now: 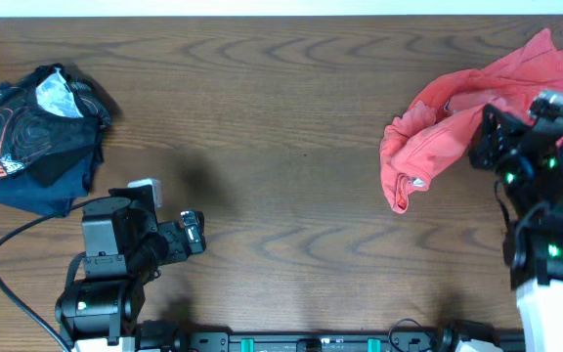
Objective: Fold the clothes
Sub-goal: 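Grasp the orange t-shirt with the right gripper and drag it toward center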
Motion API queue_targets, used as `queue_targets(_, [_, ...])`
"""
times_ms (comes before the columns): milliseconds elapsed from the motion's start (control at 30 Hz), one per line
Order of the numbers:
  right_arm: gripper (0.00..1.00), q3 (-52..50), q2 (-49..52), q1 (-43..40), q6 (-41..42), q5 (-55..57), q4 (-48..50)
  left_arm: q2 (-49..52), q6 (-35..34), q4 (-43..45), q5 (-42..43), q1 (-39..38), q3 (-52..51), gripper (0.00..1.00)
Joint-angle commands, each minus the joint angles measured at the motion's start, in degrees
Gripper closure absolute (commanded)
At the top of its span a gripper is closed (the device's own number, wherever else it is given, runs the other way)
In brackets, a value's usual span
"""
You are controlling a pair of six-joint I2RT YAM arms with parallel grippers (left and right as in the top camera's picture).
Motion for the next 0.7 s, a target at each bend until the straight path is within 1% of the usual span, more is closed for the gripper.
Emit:
queue_targets(0, [0.99, 0.31, -5.29, 2.82, -2.56, -4.37, -2.56, -0.02, -0.13, -0.52, 0.37, -0.24, 1.11, 0.02])
queue_targets(167, [0.99, 0.44, -14.14, 4.24, -2.54, -4.42, -4.2, -0.02, -0.11, -1.14, 0.33, -0.24, 1.11, 0.02])
queue_targets(367, [0.99, 1.77, -24.26, 4.24, -2.56, -0.28, -4.07, -0.02, -0.11, -1.07, 0.33, -0.24, 1.11, 0.02])
queue_targets(533, [0.99, 3.17, -27.56, 4.24, -3.89, -0.07, -4.66, -0.02, -0.11, -1.09, 0.33, -0.24, 1.11, 0.02])
queue_targets(667, [0.99, 3.74, -27.67, 4.24, -3.87, -0.09, -8.28, -0.02, -0.11, -1.09, 0.33, -0.24, 1.11, 0.02])
